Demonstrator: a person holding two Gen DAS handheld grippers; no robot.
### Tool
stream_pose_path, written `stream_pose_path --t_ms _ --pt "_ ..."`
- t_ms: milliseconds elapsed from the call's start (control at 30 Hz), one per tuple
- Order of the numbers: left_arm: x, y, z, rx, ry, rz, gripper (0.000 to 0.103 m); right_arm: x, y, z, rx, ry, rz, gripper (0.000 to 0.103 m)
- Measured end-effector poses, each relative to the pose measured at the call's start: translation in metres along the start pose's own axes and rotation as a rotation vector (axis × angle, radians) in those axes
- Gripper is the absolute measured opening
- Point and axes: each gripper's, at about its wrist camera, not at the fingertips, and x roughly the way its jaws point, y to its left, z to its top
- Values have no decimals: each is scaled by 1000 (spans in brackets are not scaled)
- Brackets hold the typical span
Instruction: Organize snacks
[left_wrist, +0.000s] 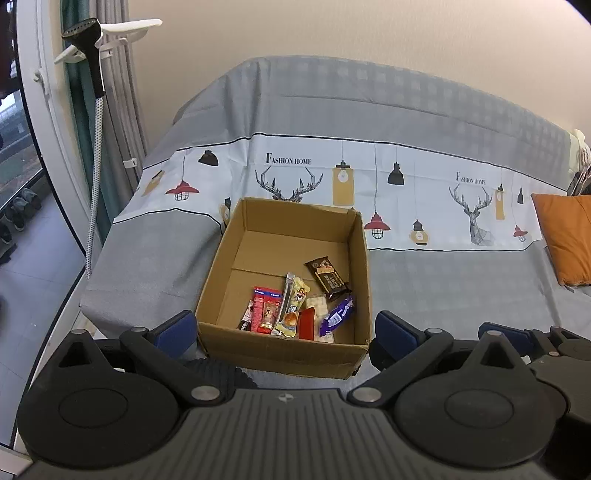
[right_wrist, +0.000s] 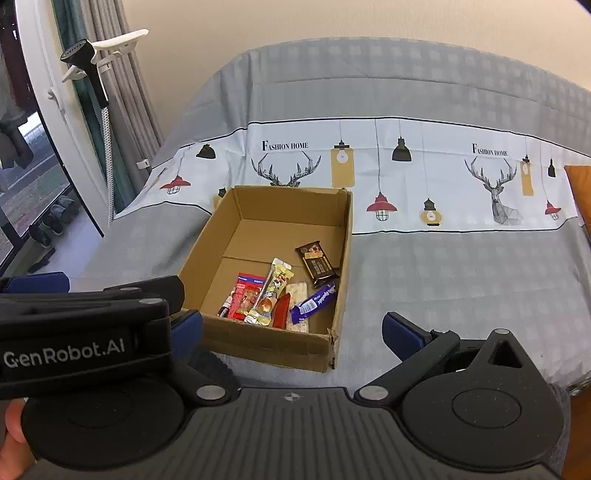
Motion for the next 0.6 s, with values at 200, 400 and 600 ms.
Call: stream_pose_path --t_ms 200,400,600 --pt "1 0 0 4 3 1 103 0 -1 -1 4 5 2 102" --pt "-2 -1 1 8 -9 4 103 -2 -3 -1 4 -3 4 102" --pt "-3 -2 0 8 -2 13 103 -3 -3 -2 7 -6 4 102"
